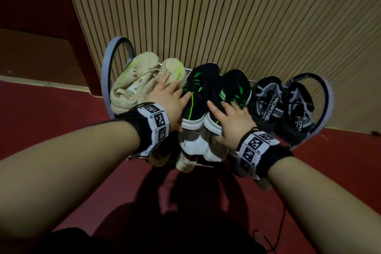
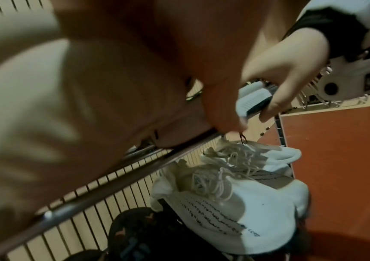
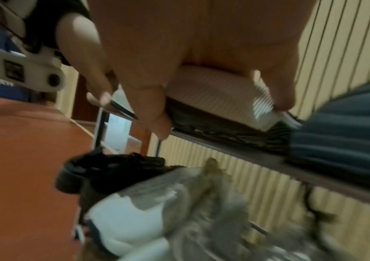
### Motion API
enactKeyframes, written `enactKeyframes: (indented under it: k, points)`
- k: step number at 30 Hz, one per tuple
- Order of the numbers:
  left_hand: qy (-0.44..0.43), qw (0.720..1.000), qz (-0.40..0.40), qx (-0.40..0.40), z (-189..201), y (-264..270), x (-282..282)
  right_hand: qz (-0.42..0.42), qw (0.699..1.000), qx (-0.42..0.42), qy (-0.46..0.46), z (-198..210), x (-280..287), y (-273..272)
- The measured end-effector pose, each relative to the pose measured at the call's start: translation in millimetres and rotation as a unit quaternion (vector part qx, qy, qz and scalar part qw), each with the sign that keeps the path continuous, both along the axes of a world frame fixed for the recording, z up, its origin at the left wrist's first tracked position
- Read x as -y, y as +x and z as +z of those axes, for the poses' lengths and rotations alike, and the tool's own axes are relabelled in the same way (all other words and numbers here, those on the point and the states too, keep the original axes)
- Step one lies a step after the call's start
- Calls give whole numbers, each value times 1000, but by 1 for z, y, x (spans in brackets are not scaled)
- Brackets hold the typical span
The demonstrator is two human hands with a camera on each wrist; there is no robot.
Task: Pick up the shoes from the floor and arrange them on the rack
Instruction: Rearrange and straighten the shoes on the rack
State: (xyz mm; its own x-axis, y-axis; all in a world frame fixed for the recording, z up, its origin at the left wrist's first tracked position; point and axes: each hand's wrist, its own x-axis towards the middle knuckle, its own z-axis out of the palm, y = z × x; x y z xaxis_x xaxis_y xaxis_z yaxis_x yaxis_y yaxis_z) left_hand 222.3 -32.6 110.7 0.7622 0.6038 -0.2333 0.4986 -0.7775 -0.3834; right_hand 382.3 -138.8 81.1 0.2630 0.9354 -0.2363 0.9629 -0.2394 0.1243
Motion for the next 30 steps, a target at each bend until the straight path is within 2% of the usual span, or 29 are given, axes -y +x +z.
enactKeyframes:
  k: [8,14,18,21,24,26,30]
  points:
    - [-126,991,-15,35,-24,27,-1,52,998,16,-10,4,5,38]
    - [-155,986,-30,59,-25,26,-11,43,999,-5,17,4,4,35]
    - [-166,977,-39,126,-20,7,-15,24,1000,14,-11,13,-6,25]
    - [-152,978,1,142,-1,-21,-25,41,999,11,33,26,-26,-4]
    - [-144,967,88,192,13,-60,-47,105,994,7,34,31,-52,-45]
    - [-119,967,143,176,12,-86,-55,131,991,-10,15,26,-69,-74]
    - [-60,989,115,67,-3,-97,-58,125,991,-13,-34,11,-88,-108]
